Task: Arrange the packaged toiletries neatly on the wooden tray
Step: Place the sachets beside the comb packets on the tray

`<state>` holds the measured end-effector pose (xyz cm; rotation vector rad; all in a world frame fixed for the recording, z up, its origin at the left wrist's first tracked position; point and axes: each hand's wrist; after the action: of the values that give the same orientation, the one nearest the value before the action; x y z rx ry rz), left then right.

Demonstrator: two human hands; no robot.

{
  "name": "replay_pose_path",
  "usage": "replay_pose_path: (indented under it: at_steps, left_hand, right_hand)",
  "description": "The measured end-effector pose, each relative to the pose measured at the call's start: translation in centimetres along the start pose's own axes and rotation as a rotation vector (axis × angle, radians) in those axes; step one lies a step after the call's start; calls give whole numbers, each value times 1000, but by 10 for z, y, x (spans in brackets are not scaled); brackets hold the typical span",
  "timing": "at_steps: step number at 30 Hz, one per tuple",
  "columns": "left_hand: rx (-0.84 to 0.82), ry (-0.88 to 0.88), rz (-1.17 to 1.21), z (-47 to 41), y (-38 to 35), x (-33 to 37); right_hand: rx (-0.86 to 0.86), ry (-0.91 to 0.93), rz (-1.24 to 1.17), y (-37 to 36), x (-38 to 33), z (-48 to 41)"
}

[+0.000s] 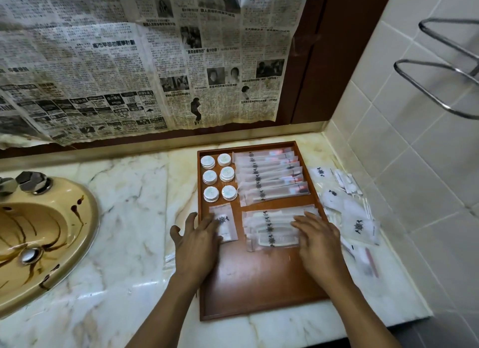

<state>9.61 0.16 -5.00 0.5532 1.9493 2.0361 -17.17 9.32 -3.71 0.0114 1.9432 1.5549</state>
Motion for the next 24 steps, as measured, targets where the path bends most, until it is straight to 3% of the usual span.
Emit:
replay_pose_path:
  at_steps: [7,11,17,24]
  left_hand:
    - [-51,-46,55,2,0,9]
    - [-52,-25,84,2,2,12]
    - [42,68,174,3,8,27]
    - [215,74,338,3,17,62]
  right_hand:
    - [155,-328,44,35,80,-35]
    - [10,-444,142,35,121,-44]
    - [-33,-403,326,27,136,-42]
    - [-20,-399,311,27,138,-47]
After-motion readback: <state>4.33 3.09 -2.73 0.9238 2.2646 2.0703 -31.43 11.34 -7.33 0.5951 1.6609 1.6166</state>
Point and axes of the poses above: each hand's wrist, its own z-axis away from the middle knuckle, its own y-axis out of the back of the hand, x = y × z, and after that the axes turned 12 degrees about -y, right-handed
